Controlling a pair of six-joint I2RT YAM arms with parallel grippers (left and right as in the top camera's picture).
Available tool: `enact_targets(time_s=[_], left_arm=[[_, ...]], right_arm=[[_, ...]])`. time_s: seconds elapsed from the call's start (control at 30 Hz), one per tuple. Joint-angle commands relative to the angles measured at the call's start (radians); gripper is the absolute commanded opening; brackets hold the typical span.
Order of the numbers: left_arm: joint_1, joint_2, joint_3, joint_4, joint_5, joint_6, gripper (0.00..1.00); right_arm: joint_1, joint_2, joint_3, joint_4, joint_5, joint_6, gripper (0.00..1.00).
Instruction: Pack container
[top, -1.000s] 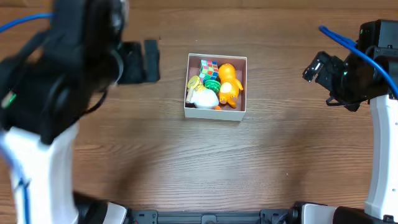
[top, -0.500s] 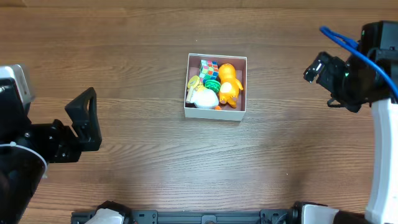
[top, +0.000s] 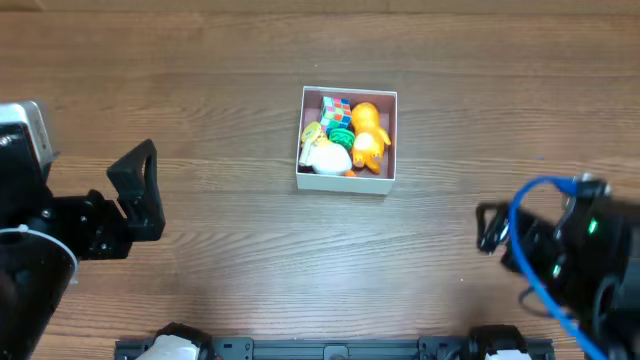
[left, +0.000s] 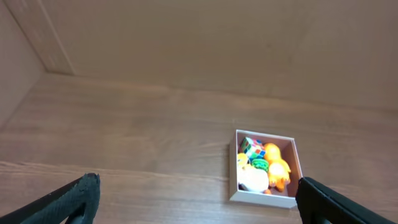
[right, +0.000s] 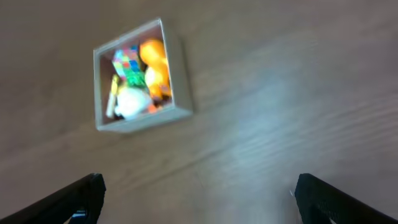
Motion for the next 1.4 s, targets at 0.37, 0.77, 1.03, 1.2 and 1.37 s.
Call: enact_targets(time_s=[0.37, 0.77, 1.03, 1.2, 1.37], left_arm=[[0.006, 0.001, 0.004, 0.003, -0.021, 0.023, 1.00], [0.006, 0.001, 0.004, 0.003, -0.021, 0.023, 1.00], [0.006, 0.001, 0.004, 0.003, -0.021, 0.023, 1.00], [0.006, 0.001, 0.004, 0.003, -0.021, 0.023, 1.00], [0.006, 0.001, 0.004, 0.003, -0.021, 0.023, 1.00]], right_arm=[[0.005, -0.469, -0.648, 0.660, 0.166, -0.088, 1.00], [0.003, -0.781, -1.033, 0.809, 0.309, -0.086, 1.00], [0.003, -0.781, -1.107, 0.808, 0.309, -0.086, 1.00], [0.003, -0.781, -1.107, 0.779, 0.309, -0.086, 1.00], [0.003, -0.781, -1.107, 0.736, 0.309, -0.086, 1.00]])
